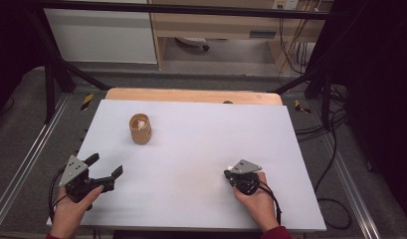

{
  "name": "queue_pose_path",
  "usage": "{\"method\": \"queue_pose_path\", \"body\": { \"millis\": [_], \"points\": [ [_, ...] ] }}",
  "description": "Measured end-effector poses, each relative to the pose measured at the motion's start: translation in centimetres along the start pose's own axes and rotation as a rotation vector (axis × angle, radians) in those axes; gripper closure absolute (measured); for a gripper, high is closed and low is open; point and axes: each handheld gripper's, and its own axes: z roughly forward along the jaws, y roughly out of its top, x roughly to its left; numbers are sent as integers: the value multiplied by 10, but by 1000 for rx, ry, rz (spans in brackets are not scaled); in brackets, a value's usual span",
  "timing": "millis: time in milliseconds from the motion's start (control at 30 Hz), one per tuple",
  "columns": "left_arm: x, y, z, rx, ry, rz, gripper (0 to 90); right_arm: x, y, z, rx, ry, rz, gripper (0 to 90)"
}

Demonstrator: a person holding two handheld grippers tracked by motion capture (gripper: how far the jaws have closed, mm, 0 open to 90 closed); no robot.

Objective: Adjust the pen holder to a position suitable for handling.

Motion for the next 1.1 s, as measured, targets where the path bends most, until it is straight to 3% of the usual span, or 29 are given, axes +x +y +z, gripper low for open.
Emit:
{"method": "queue_pose_path", "body": {
  "millis": [400,667,867,1100],
  "points": [
    [0,0,0,3,3,1,35,0,1,-1,-4,8,8,900],
    [1,0,-1,3,4,-1,35,2,5,-16,-33,38,4,860],
    [0,0,-1,5,4,-1,35,-10,13,-33,-64,68,24,564],
    [0,-1,-1,7,4,-1,35,-29,18,-40,15,37,47,200]
  ]
}}
